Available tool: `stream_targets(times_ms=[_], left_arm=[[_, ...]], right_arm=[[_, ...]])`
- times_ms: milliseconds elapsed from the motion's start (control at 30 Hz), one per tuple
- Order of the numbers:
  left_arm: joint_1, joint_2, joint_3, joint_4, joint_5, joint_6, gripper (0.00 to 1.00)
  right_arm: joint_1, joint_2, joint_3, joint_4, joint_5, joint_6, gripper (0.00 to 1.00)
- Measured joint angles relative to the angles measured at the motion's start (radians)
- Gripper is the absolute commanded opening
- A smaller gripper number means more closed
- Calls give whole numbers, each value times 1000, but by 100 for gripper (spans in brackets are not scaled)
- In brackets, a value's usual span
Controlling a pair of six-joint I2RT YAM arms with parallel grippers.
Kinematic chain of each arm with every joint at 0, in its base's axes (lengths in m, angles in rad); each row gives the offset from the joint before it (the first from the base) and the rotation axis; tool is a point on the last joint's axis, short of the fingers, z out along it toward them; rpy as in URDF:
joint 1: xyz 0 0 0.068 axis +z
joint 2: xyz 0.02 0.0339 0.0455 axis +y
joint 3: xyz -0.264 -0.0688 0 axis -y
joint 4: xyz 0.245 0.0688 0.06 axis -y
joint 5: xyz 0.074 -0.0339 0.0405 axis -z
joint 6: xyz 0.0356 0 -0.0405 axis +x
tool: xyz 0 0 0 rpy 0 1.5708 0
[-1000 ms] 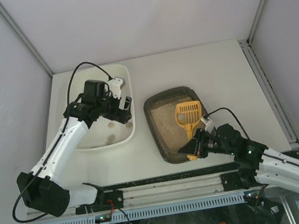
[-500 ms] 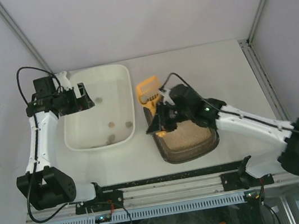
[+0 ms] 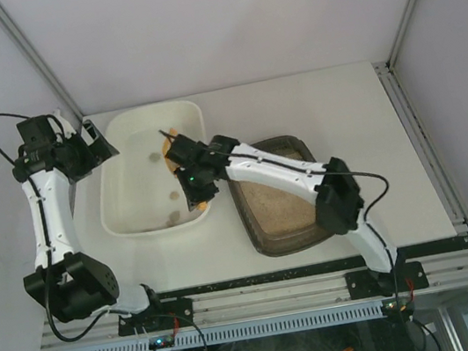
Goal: Clean the litter box
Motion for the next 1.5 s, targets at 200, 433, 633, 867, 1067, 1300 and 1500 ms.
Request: stream_targets(times_ms=[200, 433, 633, 867, 1067, 1300, 1500], left_arm=[[4, 0, 0, -2, 2, -32, 100], [4, 0, -6, 6, 2, -43, 100], [5, -15, -40, 42, 26, -9, 100], [5, -51, -54, 66, 36, 82, 100], [5, -45, -52, 47, 86, 157, 100], [5, -45, -52, 29, 132, 230, 100], [5, -45, -51, 11, 137, 268, 100]], right_arm=[[98, 258, 427, -279, 274, -101, 0], [145, 267, 431, -428, 449, -168, 0], [153, 267, 428, -467, 589, -255, 0], [178, 268, 427, -494, 704, -352, 0], [179, 268, 402, -491, 734, -396, 0], [190, 268, 362, -465, 771, -469, 0], [239, 278, 301, -430, 902, -574, 0]])
